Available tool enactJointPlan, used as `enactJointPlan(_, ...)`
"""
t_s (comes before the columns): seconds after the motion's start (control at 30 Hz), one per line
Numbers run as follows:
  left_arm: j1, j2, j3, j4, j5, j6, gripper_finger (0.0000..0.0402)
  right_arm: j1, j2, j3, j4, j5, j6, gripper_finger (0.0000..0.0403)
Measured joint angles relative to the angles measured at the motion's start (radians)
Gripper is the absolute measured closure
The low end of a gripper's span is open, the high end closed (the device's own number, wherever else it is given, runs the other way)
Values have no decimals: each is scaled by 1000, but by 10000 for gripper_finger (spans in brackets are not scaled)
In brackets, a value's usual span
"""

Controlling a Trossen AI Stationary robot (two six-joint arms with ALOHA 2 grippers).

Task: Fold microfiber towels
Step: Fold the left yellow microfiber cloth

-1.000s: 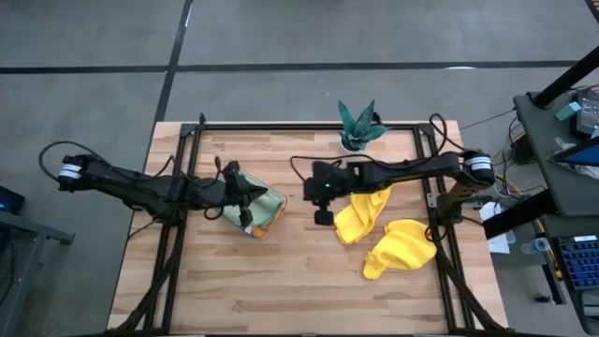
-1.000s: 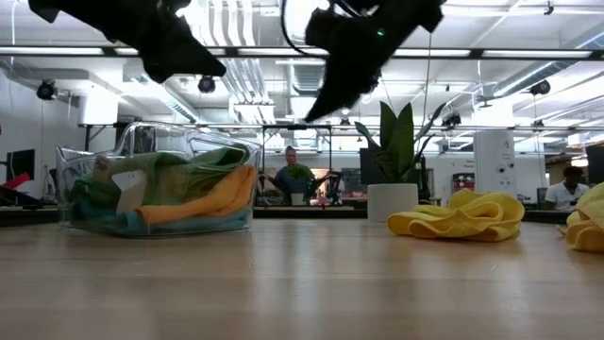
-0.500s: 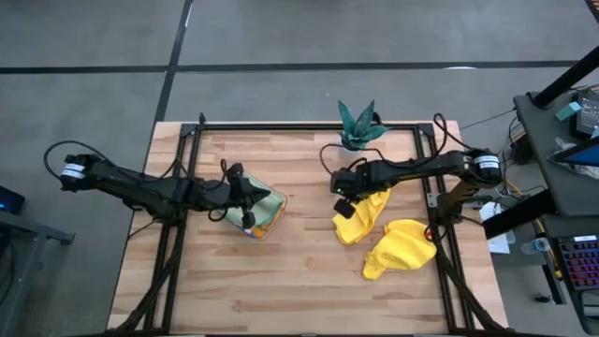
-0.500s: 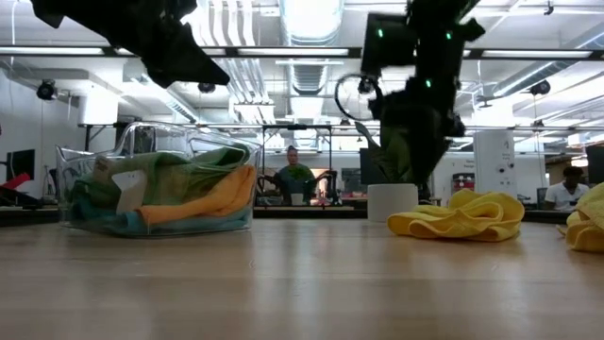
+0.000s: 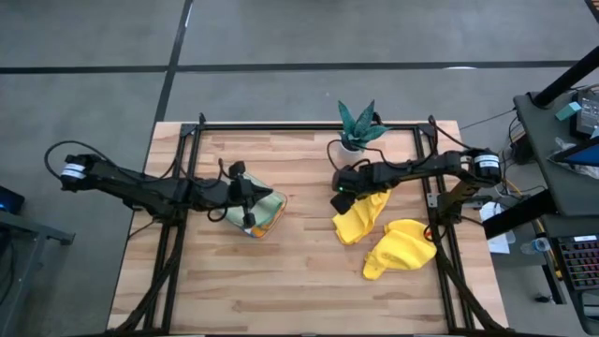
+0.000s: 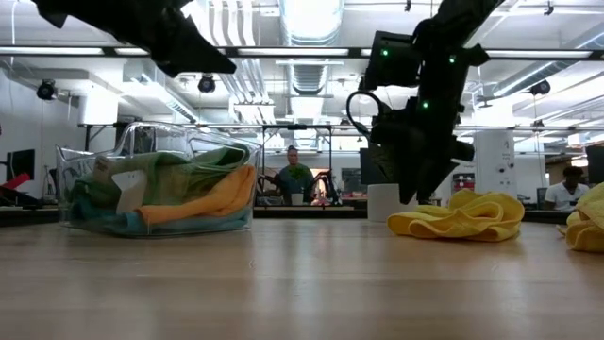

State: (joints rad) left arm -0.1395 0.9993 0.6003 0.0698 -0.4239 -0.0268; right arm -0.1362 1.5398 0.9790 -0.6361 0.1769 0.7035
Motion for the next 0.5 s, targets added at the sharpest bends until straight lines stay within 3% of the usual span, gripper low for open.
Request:
enactJointPlan(0.13, 0, 0, -1, 32, 0, 40, 402, -2, 0, -36, 16, 32, 50, 181)
enactJointPlan(0.3, 0, 3, -2, 65, 0, 90, 402, 1, 7, -87, 120, 33, 64, 167)
enactJointPlan(0.4, 0, 10, -2, 94, -2, 113, 402, 1, 9, -106, 152, 34, 63, 176)
enactJointPlan(0.5, 0, 17, -2, 116, -2, 143, 402, 0, 9, -115, 176, 35, 63, 214)
